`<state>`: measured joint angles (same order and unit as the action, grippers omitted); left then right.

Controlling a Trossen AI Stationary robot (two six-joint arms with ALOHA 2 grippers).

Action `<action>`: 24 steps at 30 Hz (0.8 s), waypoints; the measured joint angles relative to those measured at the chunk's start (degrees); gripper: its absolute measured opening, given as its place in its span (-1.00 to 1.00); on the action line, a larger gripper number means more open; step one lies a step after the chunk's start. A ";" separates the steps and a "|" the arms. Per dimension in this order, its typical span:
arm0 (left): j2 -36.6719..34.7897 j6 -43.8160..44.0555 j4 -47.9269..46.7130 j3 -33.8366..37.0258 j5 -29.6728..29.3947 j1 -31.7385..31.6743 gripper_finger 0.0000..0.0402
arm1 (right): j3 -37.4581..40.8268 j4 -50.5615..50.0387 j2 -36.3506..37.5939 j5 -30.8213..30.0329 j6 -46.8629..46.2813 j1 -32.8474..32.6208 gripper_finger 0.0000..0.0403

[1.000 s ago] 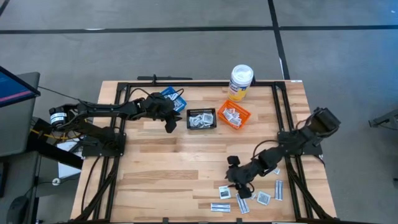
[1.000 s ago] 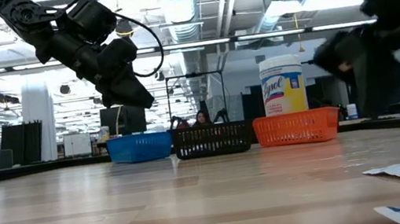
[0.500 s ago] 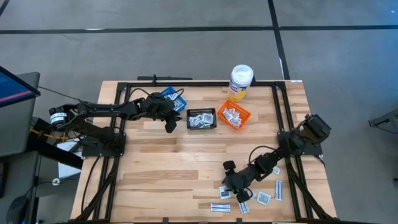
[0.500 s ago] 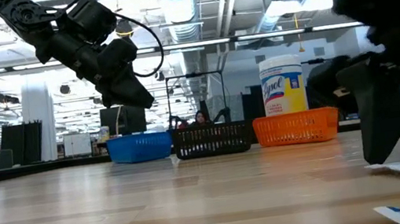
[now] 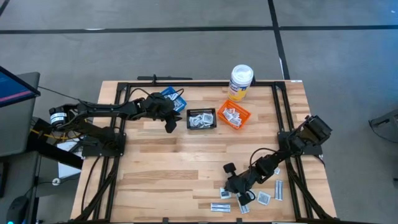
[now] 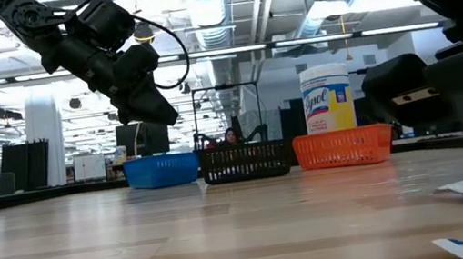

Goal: Pick & Place First Aid Supplies
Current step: Put the towelette pack into the black bin

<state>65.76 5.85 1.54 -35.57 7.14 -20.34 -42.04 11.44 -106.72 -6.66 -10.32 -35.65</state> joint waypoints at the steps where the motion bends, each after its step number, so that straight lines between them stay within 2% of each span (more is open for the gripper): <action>1: 0.00 0.00 -0.01 0.00 0.01 0.00 -0.35 | 0.00 0.02 0.02 0.06 -0.01 0.07 -0.95; 7: 0.00 0.00 0.00 0.00 0.01 0.01 -0.35 | 0.35 1.62 0.22 0.24 -0.07 0.95 -0.88; 12: 0.00 0.17 0.61 0.00 0.00 0.80 -0.35 | 0.43 -1.78 4.81 -2.89 0.03 3.23 -0.97; 14: 0.00 0.17 1.98 0.00 0.00 2.01 -0.35 | 0.79 -5.84 7.76 -7.19 1.12 4.77 -0.98; 19: 0.00 0.55 7.68 0.00 0.09 6.17 -0.35 | 0.59 -11.90 15.42 -23.35 7.36 9.37 -0.96; 24: 1.92 6.04 17.09 -0.02 0.14 9.83 -0.35 | 0.55 -7.56 17.63 -34.42 19.57 14.84 -0.99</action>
<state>67.68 11.89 18.63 -35.59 7.28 -10.51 -41.50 3.88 -89.09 -41.07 9.25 -20.81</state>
